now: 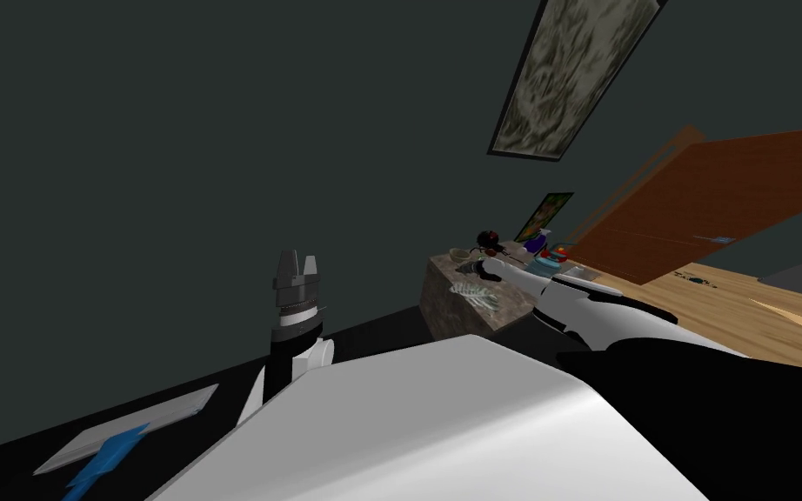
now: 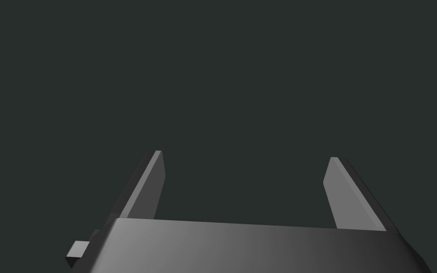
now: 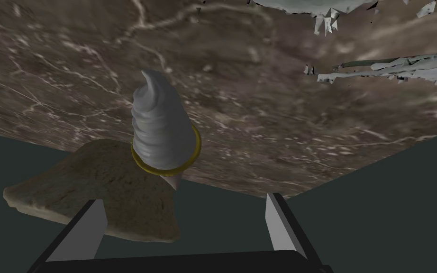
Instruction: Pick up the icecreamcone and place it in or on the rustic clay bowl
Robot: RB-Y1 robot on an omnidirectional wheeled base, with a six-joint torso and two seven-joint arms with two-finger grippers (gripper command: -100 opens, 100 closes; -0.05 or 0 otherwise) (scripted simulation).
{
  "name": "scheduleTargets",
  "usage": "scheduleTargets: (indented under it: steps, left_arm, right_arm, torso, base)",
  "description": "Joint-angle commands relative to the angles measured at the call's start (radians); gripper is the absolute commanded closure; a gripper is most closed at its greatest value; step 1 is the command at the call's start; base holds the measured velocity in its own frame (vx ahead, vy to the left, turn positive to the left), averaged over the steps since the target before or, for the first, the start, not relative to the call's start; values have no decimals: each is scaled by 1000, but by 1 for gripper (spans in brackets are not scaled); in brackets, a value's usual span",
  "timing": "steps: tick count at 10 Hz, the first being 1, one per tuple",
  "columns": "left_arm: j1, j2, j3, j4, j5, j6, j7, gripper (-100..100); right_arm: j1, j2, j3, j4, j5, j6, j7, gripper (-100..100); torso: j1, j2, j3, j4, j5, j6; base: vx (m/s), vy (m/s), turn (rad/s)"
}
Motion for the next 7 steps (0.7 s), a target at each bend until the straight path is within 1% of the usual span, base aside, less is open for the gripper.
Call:
scheduleTargets:
  steps: [1, 2, 3, 4, 5, 6, 7]
  left_arm:
    - [0, 0, 0, 0, 0, 0, 0, 0]
    - [0, 0, 0, 0, 0, 0, 0, 0]
    - [0, 0, 0, 0, 0, 0, 0, 0]
    - [0, 0, 0, 0, 0, 0, 0, 0]
    - [0, 0, 0, 0, 0, 0, 0, 0]
    - [0, 0, 0, 0, 0, 0, 0, 0]
    - [0, 0, 0, 0, 0, 0, 0, 0]
  right_arm:
    - [4, -21, 35, -26, 25, 14, -50, -100]
    - [4, -21, 35, -26, 25, 14, -54, -100]
    - [5, -20, 31, -24, 21, 11, -43, -100]
    - [5, -20, 32, -25, 22, 13, -47, 0]
    - [5, -20, 31, -24, 22, 12, -46, -100]
    - [5, -20, 31, -25, 22, 12, -46, 100]
    - [5, -20, 31, -25, 22, 12, -46, 100]
  torso:
    - [0, 0, 0, 0, 0, 0]
    - [0, 0, 0, 0, 0, 0]
    - [1, 1, 1, 0, 0, 0]
    - [2, 2, 1, 0, 0, 0]
    - [2, 3, 1, 1, 0, 0]
    - [2, 3, 2, 1, 0, 0]
    - [2, 3, 2, 1, 0, 0]
  base:
    - [47, -26, 12]
    - [17, -11, -3]
    - [0, 0, 0]
    - [0, 0, 0]
    - [0, 0, 0]
    - [0, 0, 0]
    - [0, 0, 0]
